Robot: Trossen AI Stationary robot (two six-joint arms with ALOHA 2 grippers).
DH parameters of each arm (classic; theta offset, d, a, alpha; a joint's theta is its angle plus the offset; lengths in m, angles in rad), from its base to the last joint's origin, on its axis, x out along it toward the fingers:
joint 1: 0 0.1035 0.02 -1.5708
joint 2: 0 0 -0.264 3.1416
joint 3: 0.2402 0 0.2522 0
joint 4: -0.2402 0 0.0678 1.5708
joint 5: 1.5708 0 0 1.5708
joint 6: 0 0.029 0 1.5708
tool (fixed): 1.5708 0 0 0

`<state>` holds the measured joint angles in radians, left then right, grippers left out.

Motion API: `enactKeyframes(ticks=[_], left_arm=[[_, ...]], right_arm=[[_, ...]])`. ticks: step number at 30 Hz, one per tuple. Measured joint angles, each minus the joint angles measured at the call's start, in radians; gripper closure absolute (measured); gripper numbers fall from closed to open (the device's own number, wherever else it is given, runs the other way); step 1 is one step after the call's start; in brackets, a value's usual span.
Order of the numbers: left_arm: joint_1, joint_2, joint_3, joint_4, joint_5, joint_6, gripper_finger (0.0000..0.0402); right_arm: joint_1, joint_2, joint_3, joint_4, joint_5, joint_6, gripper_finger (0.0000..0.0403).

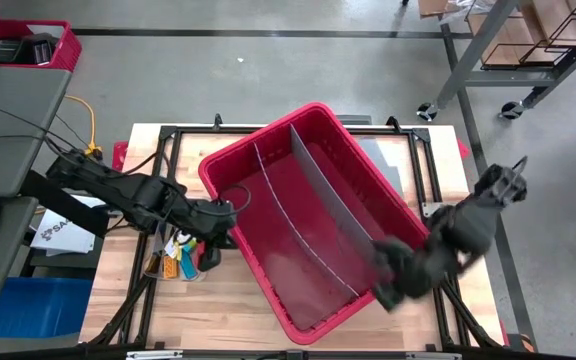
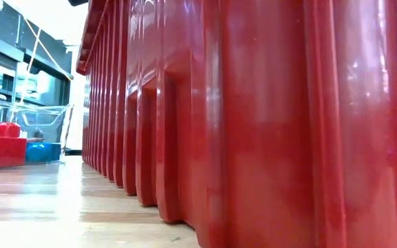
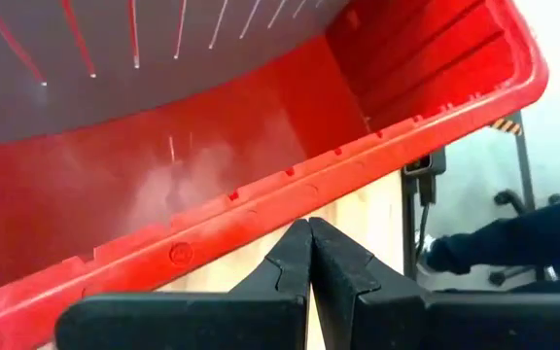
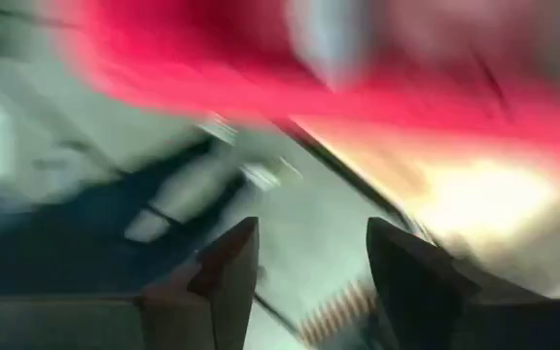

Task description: Sort Items/Unsort Items

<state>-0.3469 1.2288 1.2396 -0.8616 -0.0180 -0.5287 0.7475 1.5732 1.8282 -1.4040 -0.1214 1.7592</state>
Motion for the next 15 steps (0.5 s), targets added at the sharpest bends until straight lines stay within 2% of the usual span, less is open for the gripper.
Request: enactKeyframes(ticks=[3,5,6,8,11,13,15], left_arm=[[0.01,0.01,0.0,0.0,0.042,0.077,0.0401],[0.022,0.018,0.0,0.0,0.092,0.145,0.0401],[0.028,0.02,0.0,-0.001,0.117,0.182,0.0401],[0.046,0.023,0.0,0.0,0.162,0.26,0.0401],[0.07,0.024,0.0,-0.009,0.212,0.353,0.0401],[0.083,0.025,0.0,-0.01,0.247,0.388,0.0401],[0.092,0.02,0.0,-0.013,0.292,0.41,0.0401]], right_arm=[[0.103,0.044,0.0,-0.018,-0.113,0.22,0.022],[0.159,0.055,0.0,0.039,-0.073,0.356,0.022],[0.179,0.056,0.0,0.078,0.007,0.389,0.022],[0.2,0.057,0.0,0.149,0.245,0.39,0.022],[0.17,0.058,0.003,0.184,0.585,0.288,0.022],[0.112,0.057,0.019,0.193,0.666,0.14,0.022],[0.025,0.062,0.039,0.197,0.622,-0.055,0.022]])
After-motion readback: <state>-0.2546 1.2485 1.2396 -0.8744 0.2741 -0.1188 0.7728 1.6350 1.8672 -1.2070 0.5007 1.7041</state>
